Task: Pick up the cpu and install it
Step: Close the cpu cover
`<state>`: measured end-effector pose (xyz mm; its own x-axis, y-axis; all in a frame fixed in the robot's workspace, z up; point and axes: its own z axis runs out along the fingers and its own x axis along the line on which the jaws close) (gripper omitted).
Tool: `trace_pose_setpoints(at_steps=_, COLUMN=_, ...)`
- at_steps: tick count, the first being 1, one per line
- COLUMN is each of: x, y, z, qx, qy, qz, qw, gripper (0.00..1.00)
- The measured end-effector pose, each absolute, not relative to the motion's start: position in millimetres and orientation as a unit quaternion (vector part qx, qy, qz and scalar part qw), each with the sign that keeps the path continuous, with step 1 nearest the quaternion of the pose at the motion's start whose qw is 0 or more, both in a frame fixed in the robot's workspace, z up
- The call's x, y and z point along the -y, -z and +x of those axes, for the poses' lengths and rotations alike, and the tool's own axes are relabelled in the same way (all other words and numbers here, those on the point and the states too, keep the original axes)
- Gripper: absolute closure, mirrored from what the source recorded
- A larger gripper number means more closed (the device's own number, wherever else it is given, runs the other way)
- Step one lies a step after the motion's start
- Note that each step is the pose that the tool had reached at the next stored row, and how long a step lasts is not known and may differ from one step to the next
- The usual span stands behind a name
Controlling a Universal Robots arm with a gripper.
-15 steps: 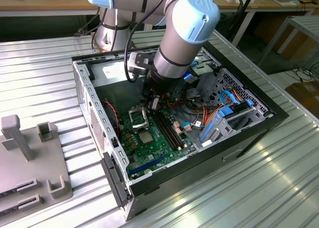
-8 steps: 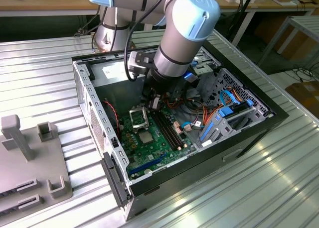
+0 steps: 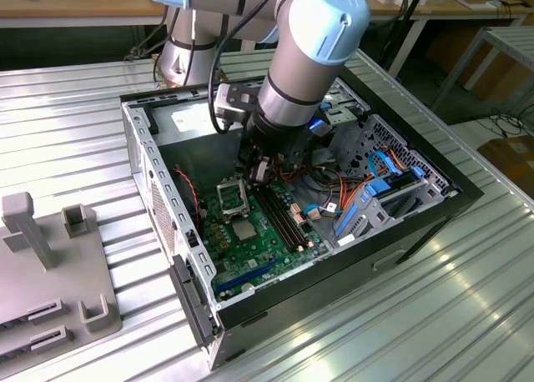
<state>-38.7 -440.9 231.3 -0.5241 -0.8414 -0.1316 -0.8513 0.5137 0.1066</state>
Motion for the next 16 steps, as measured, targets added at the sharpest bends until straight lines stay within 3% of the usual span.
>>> trace_pose_setpoints(at_steps=16, x=440.9, y=-239.0, z=-38.7, qx=-0.869, qy=-0.058, qz=-0.491, qw=0.019, gripper=0.89)
